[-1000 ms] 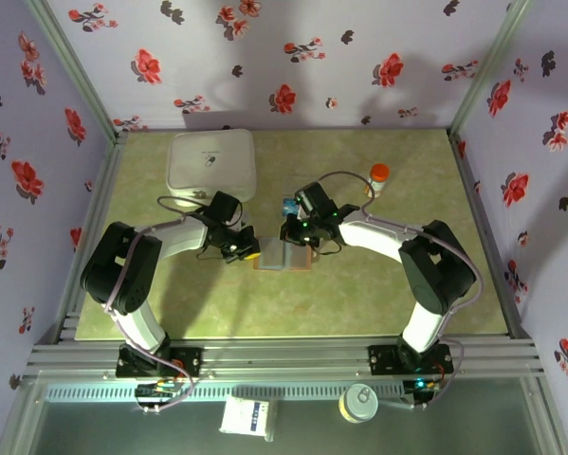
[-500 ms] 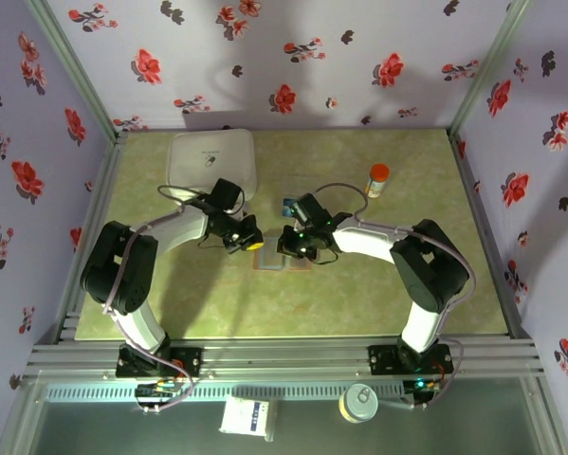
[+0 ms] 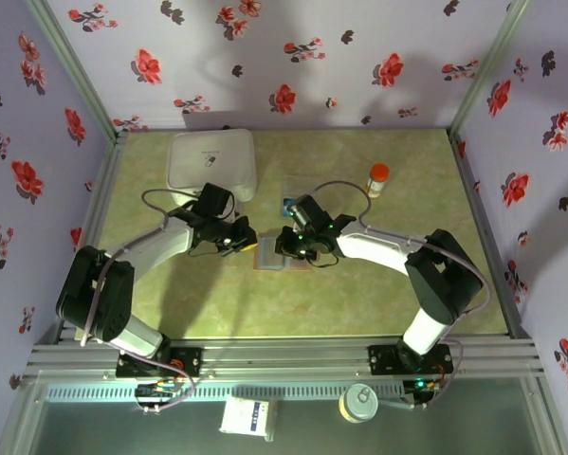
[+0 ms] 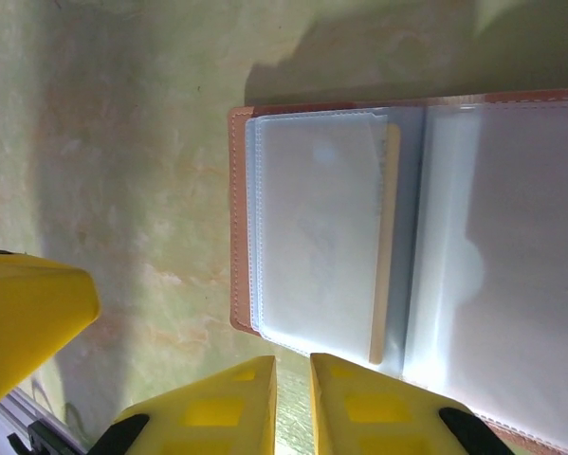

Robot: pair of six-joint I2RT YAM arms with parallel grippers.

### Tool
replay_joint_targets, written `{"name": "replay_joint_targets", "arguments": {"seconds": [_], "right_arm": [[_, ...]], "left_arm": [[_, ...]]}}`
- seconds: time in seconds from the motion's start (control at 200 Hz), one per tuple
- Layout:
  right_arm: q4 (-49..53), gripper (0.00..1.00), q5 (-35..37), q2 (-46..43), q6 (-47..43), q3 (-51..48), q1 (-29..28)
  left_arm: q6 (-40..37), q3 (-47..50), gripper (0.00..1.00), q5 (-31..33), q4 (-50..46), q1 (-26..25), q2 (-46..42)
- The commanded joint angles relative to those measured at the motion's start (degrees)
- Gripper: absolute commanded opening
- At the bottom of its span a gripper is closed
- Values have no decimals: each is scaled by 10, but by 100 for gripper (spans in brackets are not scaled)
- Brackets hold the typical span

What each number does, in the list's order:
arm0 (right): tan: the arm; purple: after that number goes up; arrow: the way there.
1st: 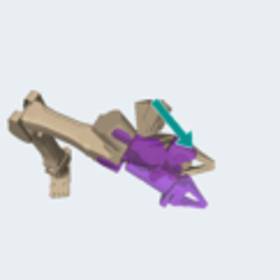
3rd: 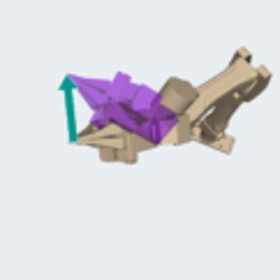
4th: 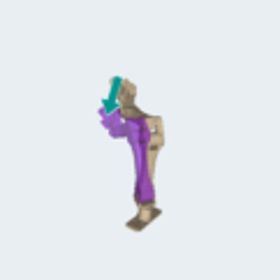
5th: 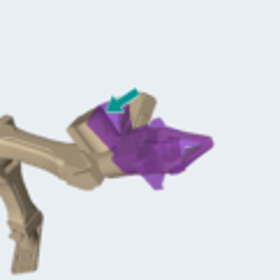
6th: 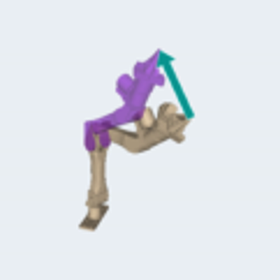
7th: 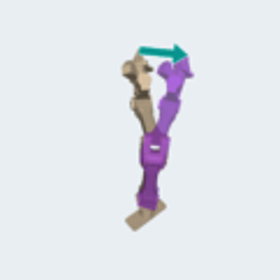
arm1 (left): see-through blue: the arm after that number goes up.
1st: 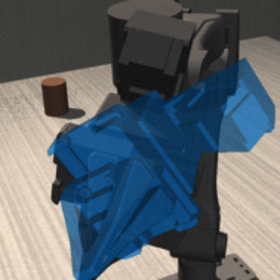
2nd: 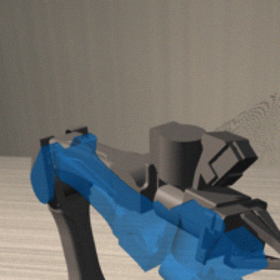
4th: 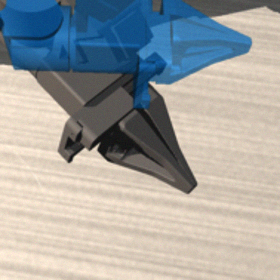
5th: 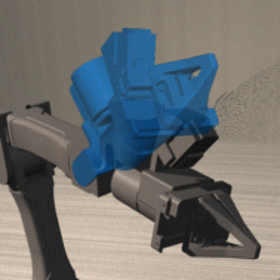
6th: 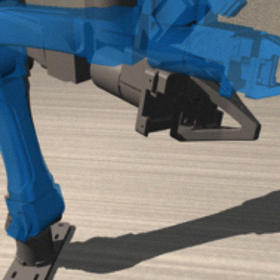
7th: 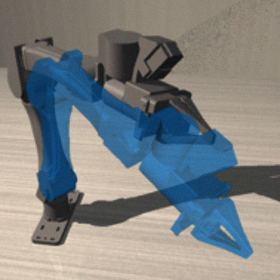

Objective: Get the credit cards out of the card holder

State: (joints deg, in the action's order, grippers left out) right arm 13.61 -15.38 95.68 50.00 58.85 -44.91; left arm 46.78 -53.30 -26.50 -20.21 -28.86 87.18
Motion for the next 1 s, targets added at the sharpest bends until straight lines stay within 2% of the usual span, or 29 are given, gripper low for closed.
{"name": "replay_joint_targets", "arguments": {"seconds": [0.0,0.995], "right_arm": [[37,19,19,-5,-9,19,-2],[30,21,-31,81,-27,60,25]], "left_arm": [[-9,-4,0,16,-8,-3,-7],[-42,-48,0,19,2,-17,126]]}}
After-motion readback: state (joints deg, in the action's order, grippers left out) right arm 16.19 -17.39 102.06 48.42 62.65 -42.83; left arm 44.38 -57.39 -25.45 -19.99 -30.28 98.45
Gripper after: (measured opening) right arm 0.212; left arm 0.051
